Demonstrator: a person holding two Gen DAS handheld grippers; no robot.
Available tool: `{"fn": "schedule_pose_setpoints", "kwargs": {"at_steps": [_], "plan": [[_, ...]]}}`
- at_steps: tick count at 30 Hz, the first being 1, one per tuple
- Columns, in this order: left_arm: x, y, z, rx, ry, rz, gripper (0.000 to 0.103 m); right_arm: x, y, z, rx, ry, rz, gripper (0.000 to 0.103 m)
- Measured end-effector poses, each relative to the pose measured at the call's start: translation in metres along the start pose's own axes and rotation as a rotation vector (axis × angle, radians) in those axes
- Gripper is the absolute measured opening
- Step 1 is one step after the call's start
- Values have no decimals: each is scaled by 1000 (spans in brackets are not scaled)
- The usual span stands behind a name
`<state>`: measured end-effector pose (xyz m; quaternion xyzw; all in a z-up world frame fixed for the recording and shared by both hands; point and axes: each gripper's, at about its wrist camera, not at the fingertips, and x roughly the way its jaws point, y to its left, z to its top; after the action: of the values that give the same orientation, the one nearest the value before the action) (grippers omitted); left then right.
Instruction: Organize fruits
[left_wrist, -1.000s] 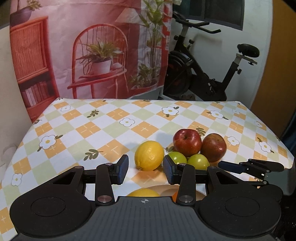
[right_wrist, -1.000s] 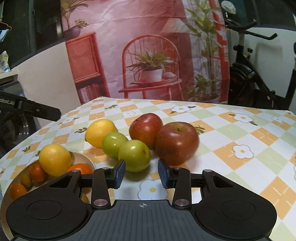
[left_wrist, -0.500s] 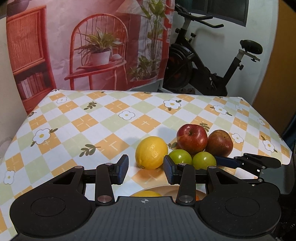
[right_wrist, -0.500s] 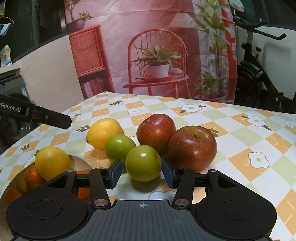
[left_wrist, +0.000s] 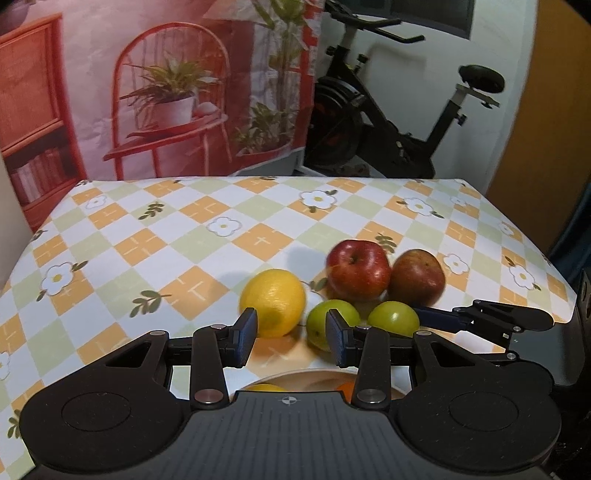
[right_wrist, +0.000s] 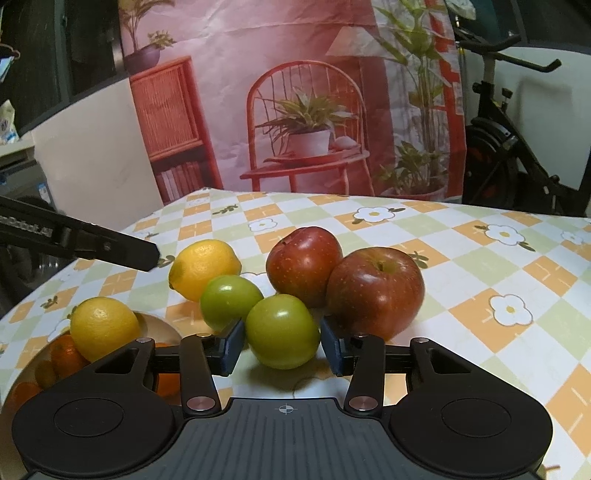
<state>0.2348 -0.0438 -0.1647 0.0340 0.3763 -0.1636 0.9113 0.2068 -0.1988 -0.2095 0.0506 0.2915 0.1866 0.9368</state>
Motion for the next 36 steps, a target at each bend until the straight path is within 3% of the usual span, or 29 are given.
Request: {"fn": "schedule_pose_setpoints", "kwargs": {"at_steps": [11,20,36], "plan": [[30,-18,3,-8,80,-38,42,-43,-23,-18,51,-30,-21,42],[50,-23,8,-75,139,-35,43,-46,-27,-21,80,-43,-63,42],[69,-33,12,-79,159,40,50,-52,-40,-24,144,-62,-64,42]]}}
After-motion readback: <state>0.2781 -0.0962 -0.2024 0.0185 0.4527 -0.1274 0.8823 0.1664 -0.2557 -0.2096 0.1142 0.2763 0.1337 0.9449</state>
